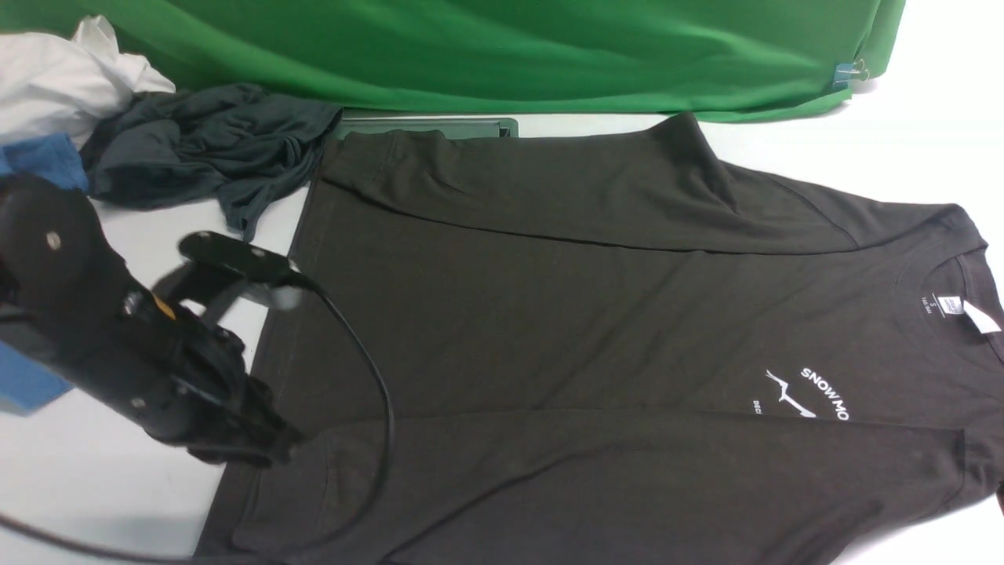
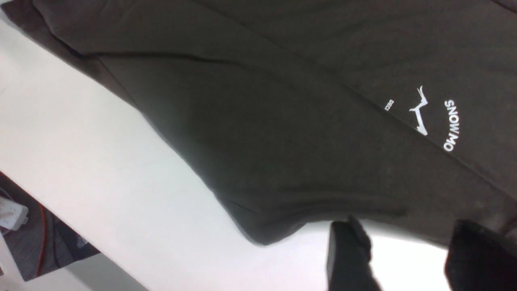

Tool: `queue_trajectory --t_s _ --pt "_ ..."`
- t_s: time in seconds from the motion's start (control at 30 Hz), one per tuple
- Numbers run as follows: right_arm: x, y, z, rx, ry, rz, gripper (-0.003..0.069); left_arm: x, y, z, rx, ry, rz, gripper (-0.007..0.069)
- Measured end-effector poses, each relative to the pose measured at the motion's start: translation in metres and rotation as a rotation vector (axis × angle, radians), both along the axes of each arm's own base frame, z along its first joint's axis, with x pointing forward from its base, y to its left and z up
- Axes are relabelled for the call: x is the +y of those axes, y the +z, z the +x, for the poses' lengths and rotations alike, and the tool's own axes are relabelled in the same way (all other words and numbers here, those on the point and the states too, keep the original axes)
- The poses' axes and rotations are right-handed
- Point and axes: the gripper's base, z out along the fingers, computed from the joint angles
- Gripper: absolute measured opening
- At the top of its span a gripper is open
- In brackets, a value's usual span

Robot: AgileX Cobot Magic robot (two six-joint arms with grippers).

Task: Fold a long-sleeved shirt on a white desktop.
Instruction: 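Grasp the left edge of the dark T-shirt lying flat on the table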

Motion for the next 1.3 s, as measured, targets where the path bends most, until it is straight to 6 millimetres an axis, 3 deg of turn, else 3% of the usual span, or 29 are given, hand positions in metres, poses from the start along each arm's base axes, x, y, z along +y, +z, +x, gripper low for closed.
queue_trajectory --t_s 0.17,0.37,0.57,0.9,1.07,1.2,1.3 --pt "0.0 0.0 0.0 -0.003 0.009 -0.007 0.0341 0.006 -0.014 0.011 0.014 -0.033 -0.041 0.0107" --pt "0.0 0.0 0.0 -0.001 0.011 -0.005 0.0343 0.01 -0.035 0.029 -0.038 -0.035 0.002 0.0275" --pt "0.001 0.0 -0.001 0.006 0.015 0.008 0.0343 0.01 -0.047 0.033 -0.017 -0.052 0.011 0.0321" --pt "0.002 0.0 -0.001 0.01 0.018 0.016 0.0343 0.008 -0.059 0.031 0.058 -0.075 -0.005 0.0262" --pt "0.002 0.001 -0.001 0.003 0.018 0.022 0.0343 0.008 -0.059 0.03 0.068 -0.105 -0.007 0.0188" --pt "0.003 0.002 0.0 -0.011 0.018 0.029 0.0343 0.008 -0.059 0.03 0.07 -0.109 -0.007 0.0055" --pt "0.003 0.002 0.001 -0.024 0.016 0.037 0.0343 0.008 -0.058 0.03 0.068 -0.114 -0.007 0.0031"
